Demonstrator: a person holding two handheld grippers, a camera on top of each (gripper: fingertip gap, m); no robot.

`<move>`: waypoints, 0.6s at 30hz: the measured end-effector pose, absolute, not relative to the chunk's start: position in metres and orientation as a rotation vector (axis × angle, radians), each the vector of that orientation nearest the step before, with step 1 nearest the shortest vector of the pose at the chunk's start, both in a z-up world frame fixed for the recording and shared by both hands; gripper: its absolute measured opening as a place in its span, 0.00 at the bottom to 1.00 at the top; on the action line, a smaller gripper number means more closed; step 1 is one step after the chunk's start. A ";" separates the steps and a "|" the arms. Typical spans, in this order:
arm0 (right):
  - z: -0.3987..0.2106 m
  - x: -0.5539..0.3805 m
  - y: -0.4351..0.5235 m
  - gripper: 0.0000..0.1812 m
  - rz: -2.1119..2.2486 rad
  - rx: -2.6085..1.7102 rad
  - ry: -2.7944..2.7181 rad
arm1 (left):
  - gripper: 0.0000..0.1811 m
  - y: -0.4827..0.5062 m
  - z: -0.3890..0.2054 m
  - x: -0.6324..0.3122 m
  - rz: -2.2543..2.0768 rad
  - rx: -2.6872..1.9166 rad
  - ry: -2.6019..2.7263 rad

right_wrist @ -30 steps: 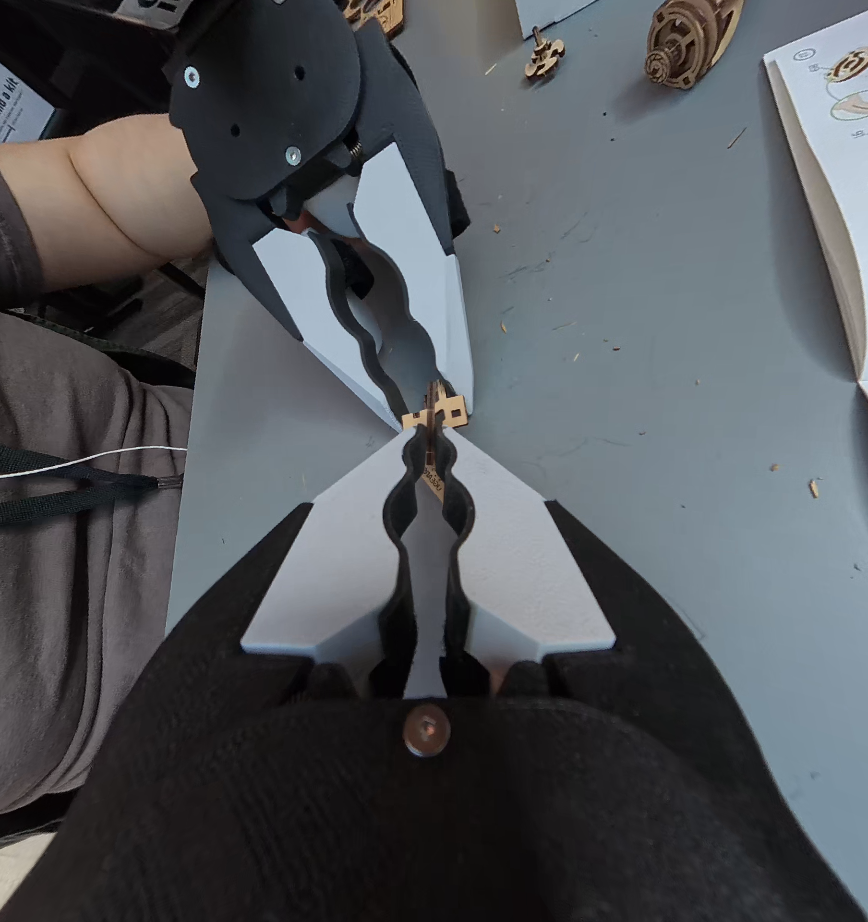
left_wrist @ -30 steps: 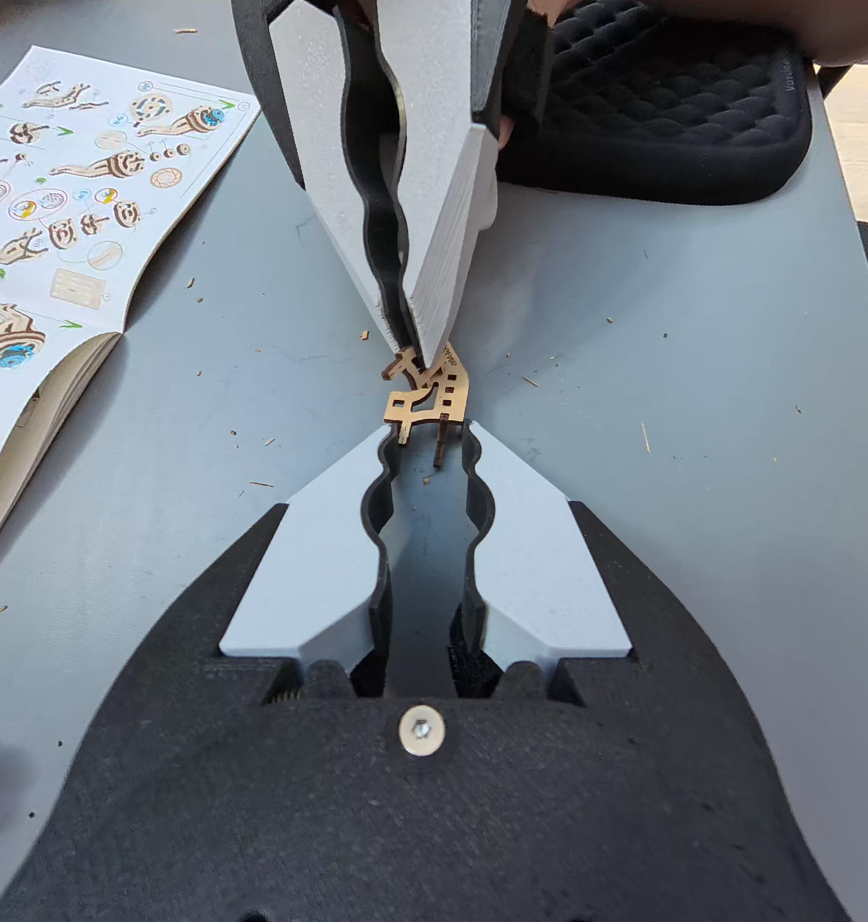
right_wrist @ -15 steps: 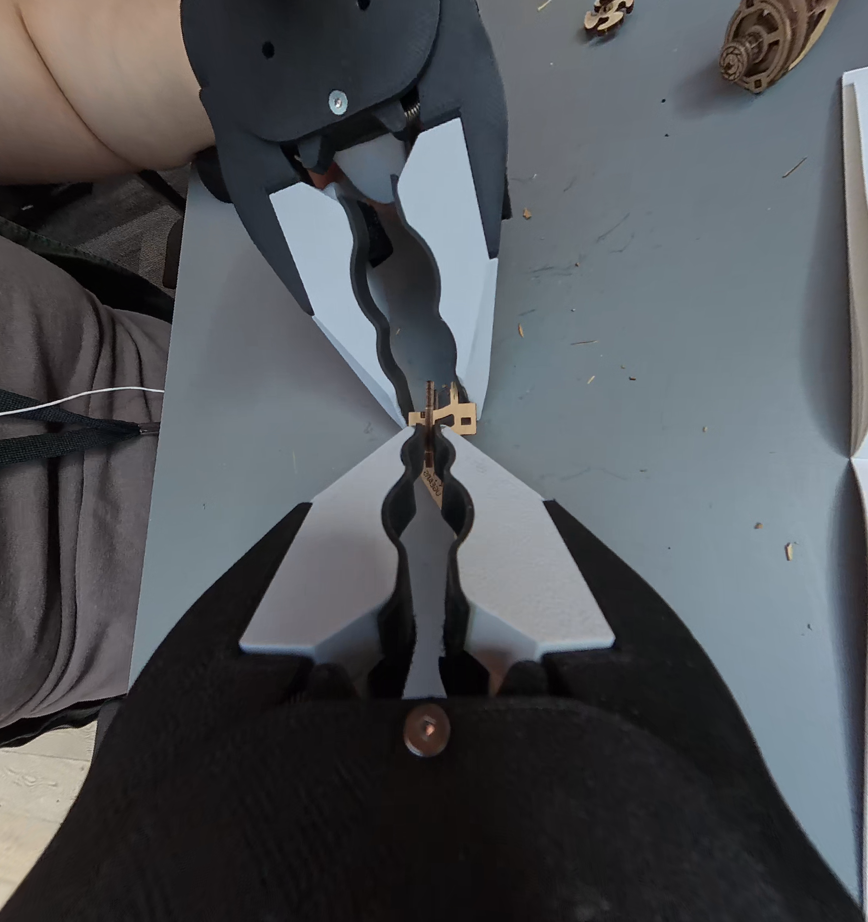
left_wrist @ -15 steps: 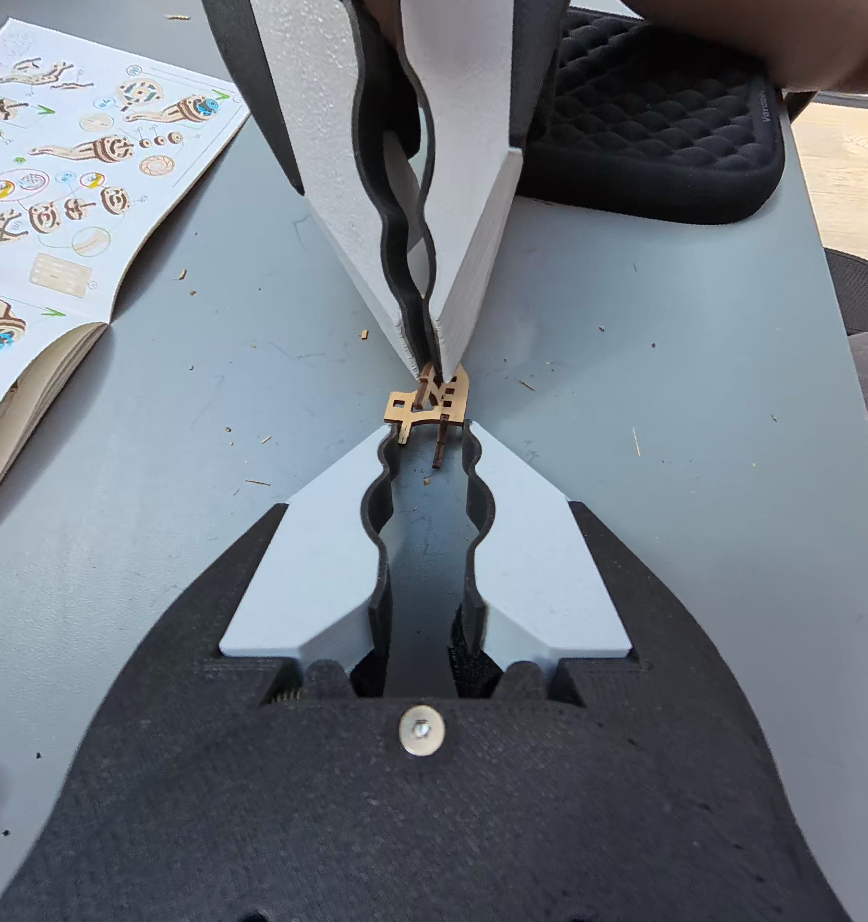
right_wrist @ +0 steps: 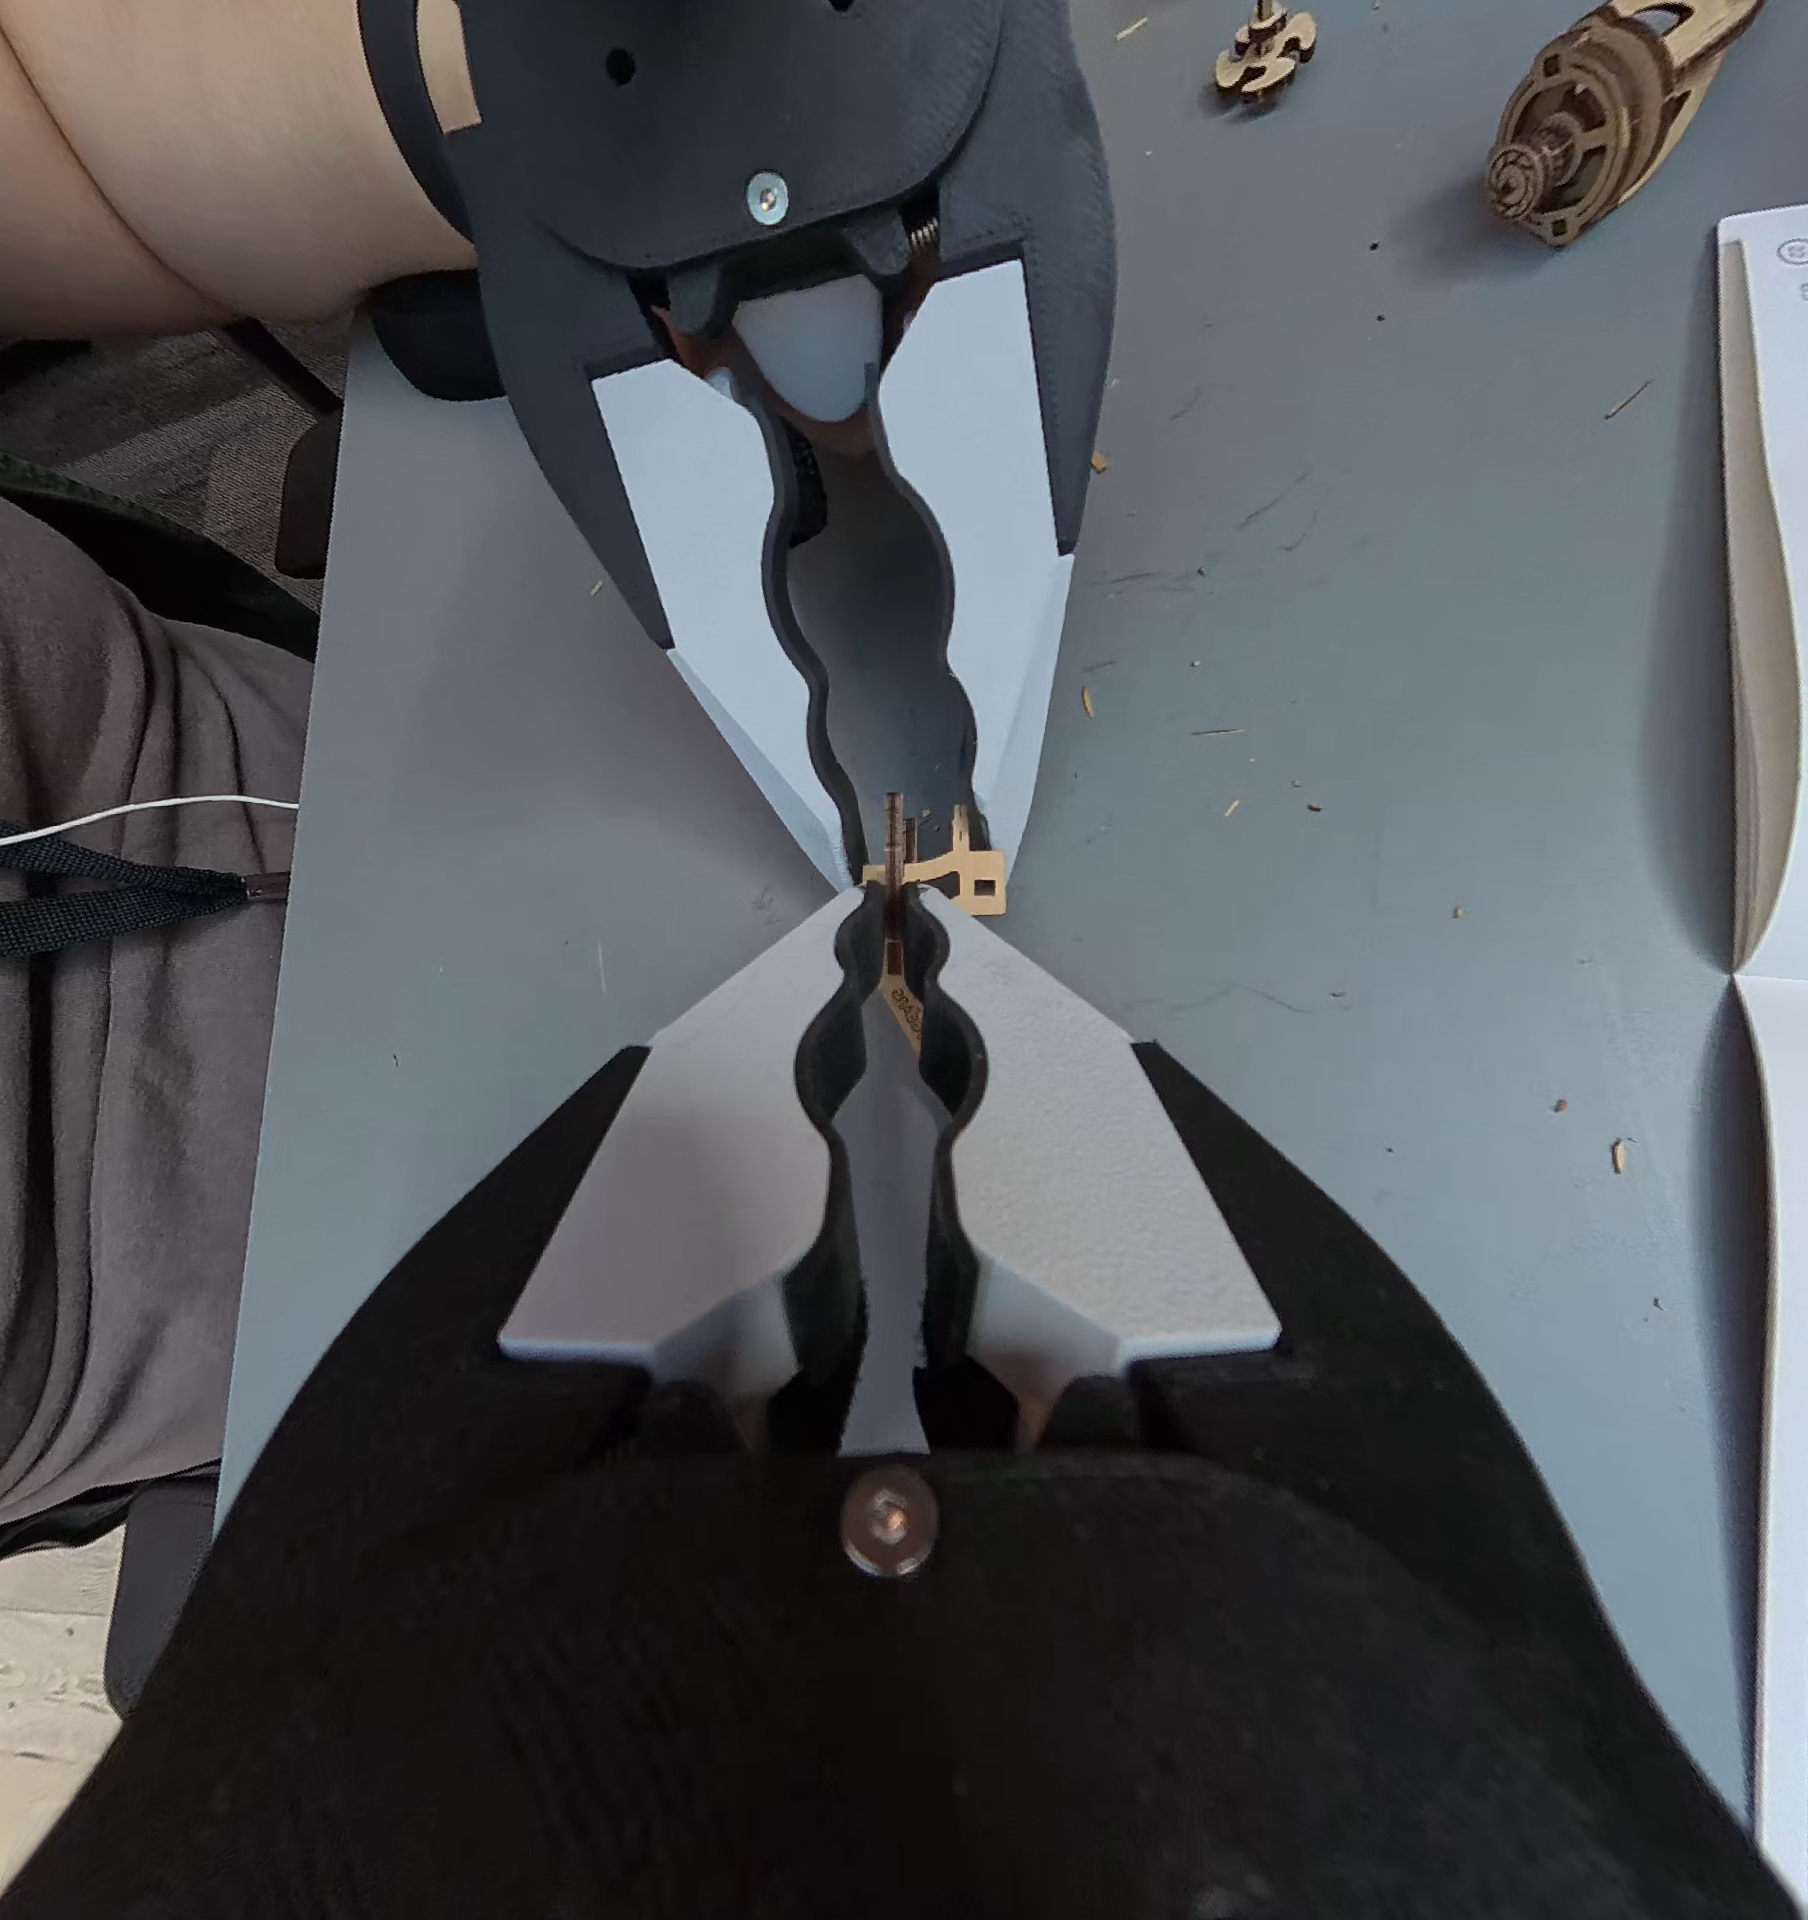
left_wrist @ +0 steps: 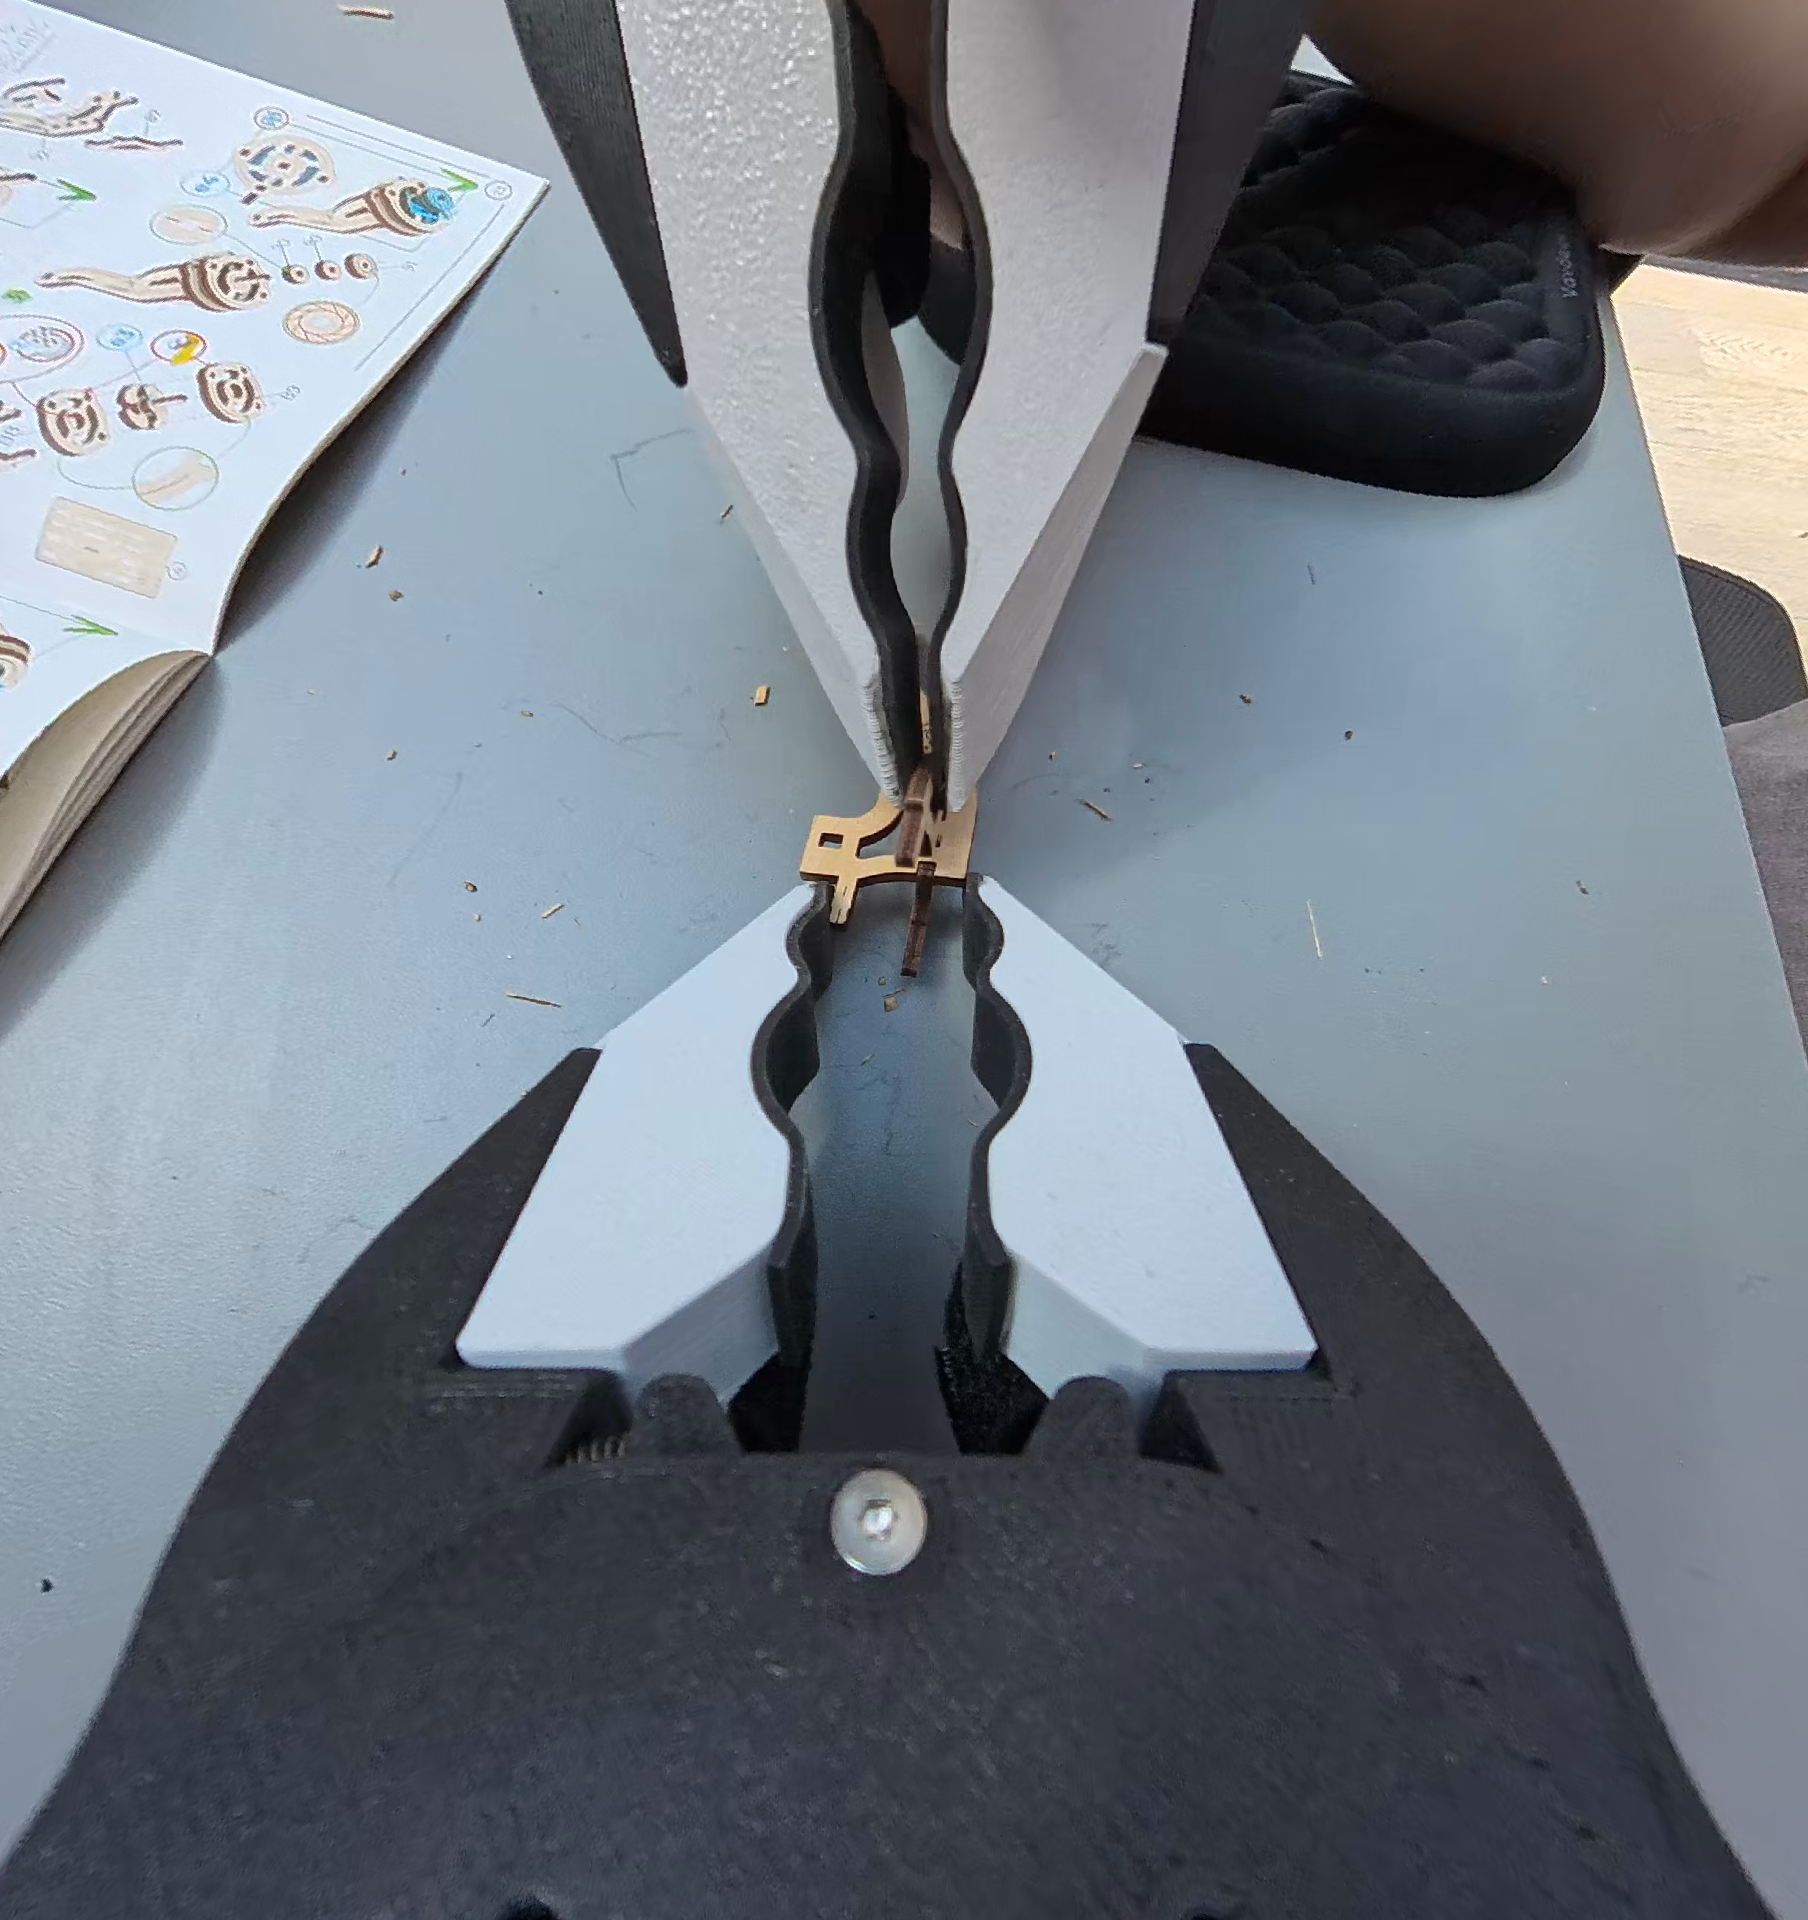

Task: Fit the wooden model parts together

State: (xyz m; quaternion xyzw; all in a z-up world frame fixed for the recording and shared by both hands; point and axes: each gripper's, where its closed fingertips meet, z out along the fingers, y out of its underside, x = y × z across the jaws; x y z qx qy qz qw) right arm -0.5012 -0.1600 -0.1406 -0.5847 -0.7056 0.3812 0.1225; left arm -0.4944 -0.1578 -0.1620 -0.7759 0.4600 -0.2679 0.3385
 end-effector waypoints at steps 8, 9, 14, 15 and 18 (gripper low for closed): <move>-0.144 -0.500 -0.160 0.01 1.085 -1.655 -2.108 | 0.12 -0.158 -0.162 -0.494 -0.716 -2.027 1.192; -0.144 -0.500 -0.160 0.01 1.071 -1.643 -2.111 | 0.12 -0.158 -0.162 -0.494 -0.722 -2.029 1.189; -0.145 -0.499 -0.161 0.01 1.035 -1.626 -2.123 | 0.19 -0.155 -0.162 -0.495 -0.654 -2.010 1.194; -0.145 -0.499 -0.161 0.01 1.046 -1.632 -2.119 | 0.19 -0.155 -0.162 -0.495 -0.639 -2.006 1.199; -0.144 -0.499 -0.161 0.01 1.078 -1.637 -2.107 | 0.19 -0.154 -0.163 -0.495 -0.612 -1.996 1.210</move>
